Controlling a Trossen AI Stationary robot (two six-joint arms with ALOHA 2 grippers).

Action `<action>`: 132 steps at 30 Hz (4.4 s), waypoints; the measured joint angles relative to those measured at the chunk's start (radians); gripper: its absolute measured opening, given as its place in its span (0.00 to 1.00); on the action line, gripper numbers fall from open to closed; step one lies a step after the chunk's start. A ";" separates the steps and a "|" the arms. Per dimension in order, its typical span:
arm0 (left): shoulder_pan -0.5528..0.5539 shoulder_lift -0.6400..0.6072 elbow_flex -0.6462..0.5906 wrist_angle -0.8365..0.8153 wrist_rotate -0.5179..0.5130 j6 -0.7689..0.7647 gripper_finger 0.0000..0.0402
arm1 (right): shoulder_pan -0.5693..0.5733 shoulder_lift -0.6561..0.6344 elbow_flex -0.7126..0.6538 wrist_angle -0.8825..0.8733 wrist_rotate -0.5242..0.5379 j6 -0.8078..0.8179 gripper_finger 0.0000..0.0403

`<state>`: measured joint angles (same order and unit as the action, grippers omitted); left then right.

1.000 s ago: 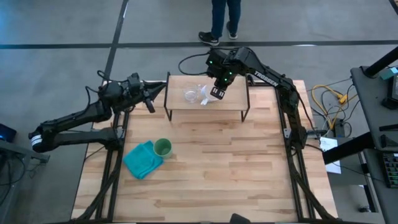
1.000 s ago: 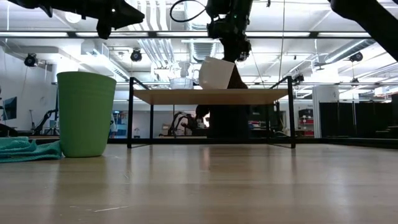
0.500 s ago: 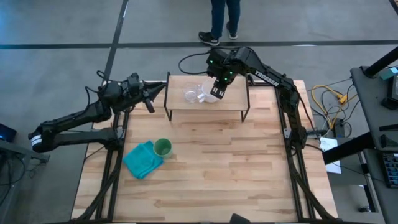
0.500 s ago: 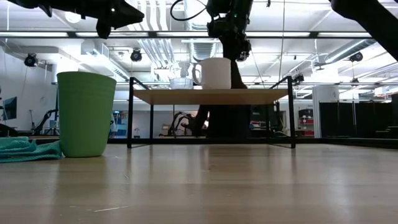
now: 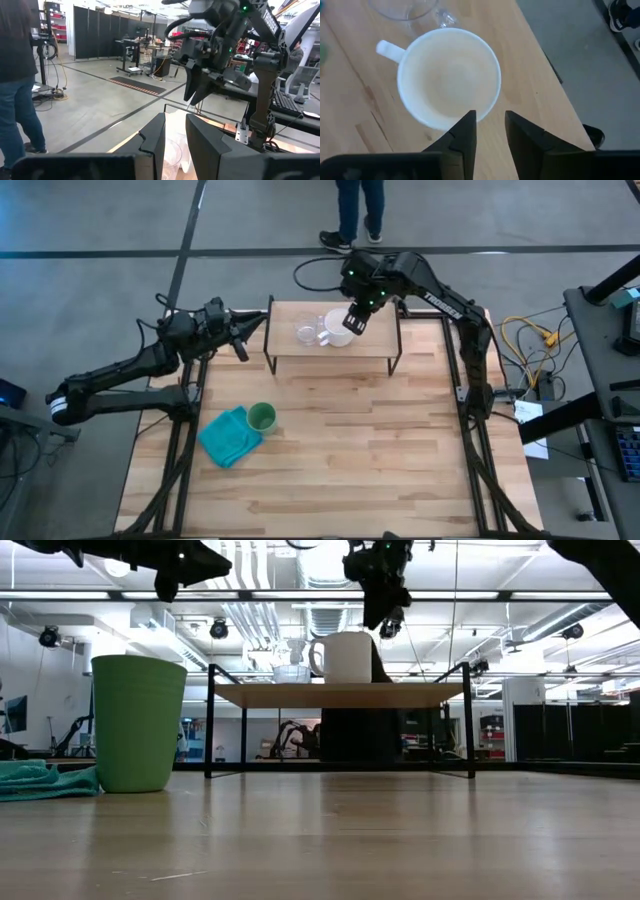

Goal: Stack small to large cups/mugs on shelf
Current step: Put the green cup on the shelf

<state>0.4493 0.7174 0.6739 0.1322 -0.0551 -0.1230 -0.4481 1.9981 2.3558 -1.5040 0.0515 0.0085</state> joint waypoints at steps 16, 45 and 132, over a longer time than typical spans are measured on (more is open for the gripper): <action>0.000 -0.008 0.000 0.001 0.000 0.032 0.16 | 0.282 -0.035 0.000 0.158 -0.164 -0.159 0.26; -0.001 -0.202 0.013 -0.421 0.375 -0.060 0.16 | 0.448 -0.033 -0.038 0.440 -0.154 -0.172 0.27; -0.396 0.417 0.250 -1.053 0.286 -0.473 0.16 | 0.448 -0.033 -0.194 0.514 -0.158 -0.174 0.27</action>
<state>0.0533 1.1339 0.9241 -0.9203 0.2310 -0.5960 -0.0002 1.9656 2.1621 -0.9902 -0.1069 -0.1653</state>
